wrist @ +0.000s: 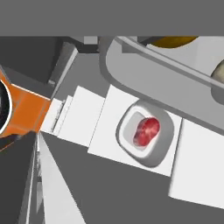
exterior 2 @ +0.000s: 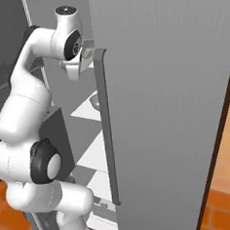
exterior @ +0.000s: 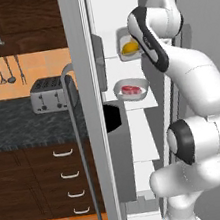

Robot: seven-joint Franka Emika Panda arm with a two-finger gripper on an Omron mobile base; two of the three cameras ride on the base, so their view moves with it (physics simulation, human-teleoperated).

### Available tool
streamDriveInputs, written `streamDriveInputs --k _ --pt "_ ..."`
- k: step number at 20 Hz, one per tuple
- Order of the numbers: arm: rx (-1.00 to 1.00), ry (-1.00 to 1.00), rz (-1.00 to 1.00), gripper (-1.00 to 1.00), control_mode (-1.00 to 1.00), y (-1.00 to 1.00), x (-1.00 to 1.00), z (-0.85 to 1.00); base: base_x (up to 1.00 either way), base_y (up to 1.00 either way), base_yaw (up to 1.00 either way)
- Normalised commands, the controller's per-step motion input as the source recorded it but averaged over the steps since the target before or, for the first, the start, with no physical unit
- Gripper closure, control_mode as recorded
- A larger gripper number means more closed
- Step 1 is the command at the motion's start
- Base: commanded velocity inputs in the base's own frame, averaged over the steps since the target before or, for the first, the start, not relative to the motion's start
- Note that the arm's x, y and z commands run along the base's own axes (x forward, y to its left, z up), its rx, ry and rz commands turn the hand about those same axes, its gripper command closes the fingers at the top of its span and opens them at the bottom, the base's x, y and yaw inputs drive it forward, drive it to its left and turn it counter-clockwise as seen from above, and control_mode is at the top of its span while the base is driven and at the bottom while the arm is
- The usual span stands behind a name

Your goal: Take the meat container that has the steak and place it on the second highest rack of the freezer. Then take the vegetable container that has the lemon and garlic and place it on the highest rack of the freezer.

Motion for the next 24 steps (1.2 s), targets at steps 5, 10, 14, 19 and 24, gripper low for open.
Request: streamDriveInputs --k 5,10,14,19,24 --pt "0.00 0.04 0.00 1.00 -1.00 -0.28 1.00 -0.06 0.00 0.00 0.00" --pt "0.00 0.02 0.00 1.00 -1.00 -0.07 1.00 -0.12 0.00 0.00 0.00" --pt "0.00 0.01 0.00 1.00 -1.00 -0.06 1.00 -0.09 0.00 0.00 0.00" --pt "0.00 0.00 -0.02 1.00 -1.00 -0.08 0.88 -0.02 0.00 0.00 0.00" --pt "0.00 0.00 -0.08 1.00 -1.00 -0.22 0.67 0.00 0.00 0.00 0.00"
